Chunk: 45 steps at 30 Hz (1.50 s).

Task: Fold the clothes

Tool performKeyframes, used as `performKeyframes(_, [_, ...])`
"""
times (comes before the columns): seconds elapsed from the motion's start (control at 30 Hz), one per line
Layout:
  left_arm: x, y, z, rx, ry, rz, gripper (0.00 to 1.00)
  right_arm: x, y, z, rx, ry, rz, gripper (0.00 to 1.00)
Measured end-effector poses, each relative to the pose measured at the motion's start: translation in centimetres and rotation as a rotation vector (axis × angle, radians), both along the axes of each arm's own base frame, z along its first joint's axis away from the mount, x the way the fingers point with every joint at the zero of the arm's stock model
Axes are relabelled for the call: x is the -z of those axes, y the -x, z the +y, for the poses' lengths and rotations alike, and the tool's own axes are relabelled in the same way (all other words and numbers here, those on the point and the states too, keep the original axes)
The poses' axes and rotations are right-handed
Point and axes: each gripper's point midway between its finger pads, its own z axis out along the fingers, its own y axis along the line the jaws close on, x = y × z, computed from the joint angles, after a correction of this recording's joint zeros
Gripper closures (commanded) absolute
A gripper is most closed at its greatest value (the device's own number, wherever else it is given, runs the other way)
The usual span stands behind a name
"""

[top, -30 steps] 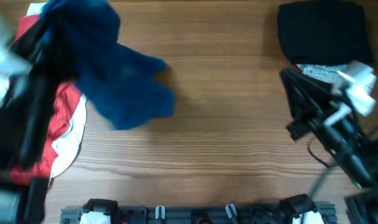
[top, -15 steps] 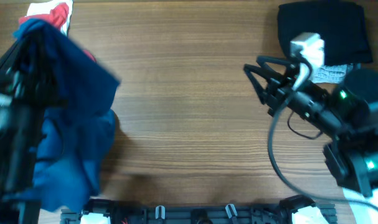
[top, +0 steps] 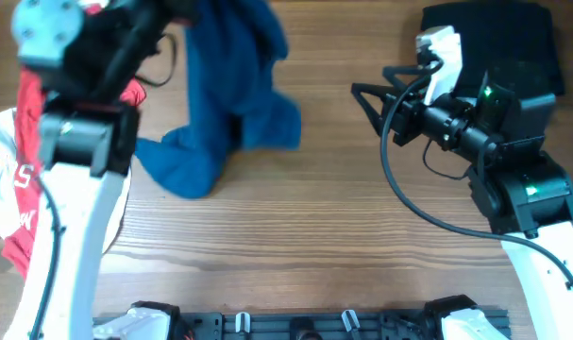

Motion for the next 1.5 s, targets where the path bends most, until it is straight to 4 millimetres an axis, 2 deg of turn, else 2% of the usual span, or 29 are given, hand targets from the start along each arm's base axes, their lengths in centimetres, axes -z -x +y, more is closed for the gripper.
performKeyframes(0.13, [3.6,-0.7,-4.6,0.125,-0.003,0.118,0.96,0.3,-0.3,-1.4,0.04,0.003,0.016,0.33])
performKeyframes(0.17, [5.7,-0.6,-6.2,0.163,-0.028,0.194,0.96,0.5,-0.4,-1.8,0.051,0.006,0.023,0.33])
performKeyframes(0.23, [9.1,0.0,-8.1,0.209,-0.095,0.302,0.96,0.7,-0.7,-2.6,0.074,0.008,0.031,0.33])
performKeyframes(0.3, [13.1,1.0,-9.3,0.241,-0.185,0.423,0.96,0.9,-0.9,-3.4,0.099,0.01,0.041,0.32])
performKeyframes(0.37, [17.0,2.1,-9.1,0.242,-0.273,0.555,0.96,1.0,-1.0,-4.1,0.116,0.014,0.045,0.32])
performKeyframes(0.47, [20.4,2.7,-8.2,0.213,-0.355,0.663,0.96,1.1,-1.1,-4.3,0.12,0.021,0.045,0.32])
performKeyframes(0.67, [23.4,2.6,-8.1,0.207,-0.435,0.727,0.96,1.9,-1.2,-4.3,0.119,0.027,0.073,0.32])
performKeyframes(0.83, [27.0,3.5,-9.4,0.253,-0.54,0.791,0.96,4.7,-2.0,-4.3,0.118,0.041,0.174,0.31])
performKeyframes(1.03, [29.6,4.3,-6.6,0.154,-0.655,0.896,0.96,7.9,-3.4,-4.2,0.116,0.053,0.272,0.31])
performKeyframes(1.13, [30.1,4.5,-5.8,0.126,-0.678,0.921,0.96,9.0,-4.0,-4.1,0.116,0.057,0.301,0.31])
performKeyframes(1.2, [30.0,4.3,-5.9,0.121,-0.682,0.911,0.96,9.0,-4.2,-4.1,0.116,0.056,0.295,0.31])
performKeyframes(1.27, [29.4,3.9,-6.8,0.123,-0.678,0.864,0.96,8.7,-4.5,-4.1,0.117,0.053,0.278,0.3])
performKeyframes(1.33, [28.4,3.4,-8.6,0.143,-0.661,0.79,0.96,8.6,-4.5,-4.1,0.116,0.052,0.271,0.3])
performKeyframes(1.37, [27.2,3.1,-10.4,0.167,-0.639,0.723,0.95,8.5,-4.6,-4.1,0.117,0.052,0.267,0.3])
performKeyframes(1.47, [25.1,3.1,-13.6,0.211,-0.593,0.613,0.79,7.9,-4.5,-4.1,0.121,0.044,0.254,0.3])
performKeyframes(1.5, [24.4,3.3,-14.8,0.23,-0.579,0.577,0.67,7.6,-4.3,-4.1,0.122,0.041,0.245,0.29])
